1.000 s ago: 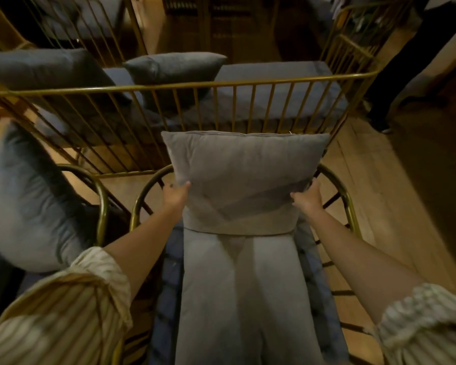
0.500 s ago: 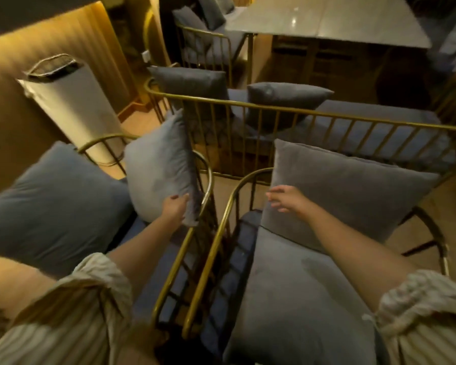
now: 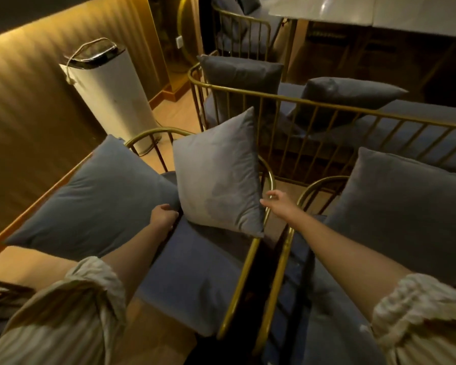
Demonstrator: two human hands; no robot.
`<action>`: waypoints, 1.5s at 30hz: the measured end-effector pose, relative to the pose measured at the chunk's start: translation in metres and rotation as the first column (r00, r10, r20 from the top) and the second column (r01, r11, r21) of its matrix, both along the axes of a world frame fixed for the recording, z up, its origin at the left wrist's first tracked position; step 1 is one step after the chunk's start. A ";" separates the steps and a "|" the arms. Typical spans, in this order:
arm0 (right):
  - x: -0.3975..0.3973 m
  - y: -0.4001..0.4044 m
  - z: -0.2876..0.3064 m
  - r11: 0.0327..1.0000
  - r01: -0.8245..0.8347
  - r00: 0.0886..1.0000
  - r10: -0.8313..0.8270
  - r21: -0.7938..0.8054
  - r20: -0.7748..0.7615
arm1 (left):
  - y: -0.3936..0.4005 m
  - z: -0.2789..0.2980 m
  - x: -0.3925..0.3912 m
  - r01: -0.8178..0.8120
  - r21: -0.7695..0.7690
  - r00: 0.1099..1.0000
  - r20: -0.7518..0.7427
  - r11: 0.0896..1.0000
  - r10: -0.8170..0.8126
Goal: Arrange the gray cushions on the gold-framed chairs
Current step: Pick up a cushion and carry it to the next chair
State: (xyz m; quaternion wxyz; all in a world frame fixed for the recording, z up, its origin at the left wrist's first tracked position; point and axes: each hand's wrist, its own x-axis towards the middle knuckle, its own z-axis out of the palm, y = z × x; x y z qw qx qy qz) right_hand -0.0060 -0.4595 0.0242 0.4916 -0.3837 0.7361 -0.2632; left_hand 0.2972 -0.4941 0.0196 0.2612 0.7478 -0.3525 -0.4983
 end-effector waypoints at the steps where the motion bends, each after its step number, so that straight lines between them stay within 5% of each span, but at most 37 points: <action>1: 0.009 -0.010 -0.004 0.999 0.042 0.999 -0.042 -0.010 -0.008 | -0.018 -0.010 0.012 0.013 0.022 1.000 0.001 1.000 -0.013; 11: 0.078 -0.088 -0.054 0.917 0.385 0.916 -0.393 -0.103 -0.073 | -0.142 -0.051 0.035 0.174 0.109 0.982 -0.098 0.979 -0.164; 17: 0.076 -0.112 -0.079 0.897 0.417 0.873 -0.440 -0.147 -0.208 | -0.200 -0.091 0.027 0.138 0.149 0.975 -0.197 0.979 -0.108; 23: 0.072 -0.117 -0.093 0.869 0.427 0.850 -0.480 -0.250 -0.216 | -0.245 -0.134 0.011 0.101 0.152 0.989 -0.118 0.983 -0.084; 30: 0.068 -0.120 -0.106 0.843 0.440 0.829 -0.514 -0.310 -0.219 | -0.288 -0.190 0.022 -0.001 0.169 0.908 -0.413 0.986 0.072; 37: 0.065 -0.113 -0.099 0.777 0.539 0.789 -0.601 -0.325 -0.126 | -0.283 -0.162 0.025 -0.014 0.159 0.874 -0.478 0.987 0.090; 45: 0.051 -0.076 -0.067 0.670 0.690 0.692 -0.721 -0.275 -0.022 | -0.240 -0.094 0.037 0.200 0.041 0.861 -0.484 0.979 -0.156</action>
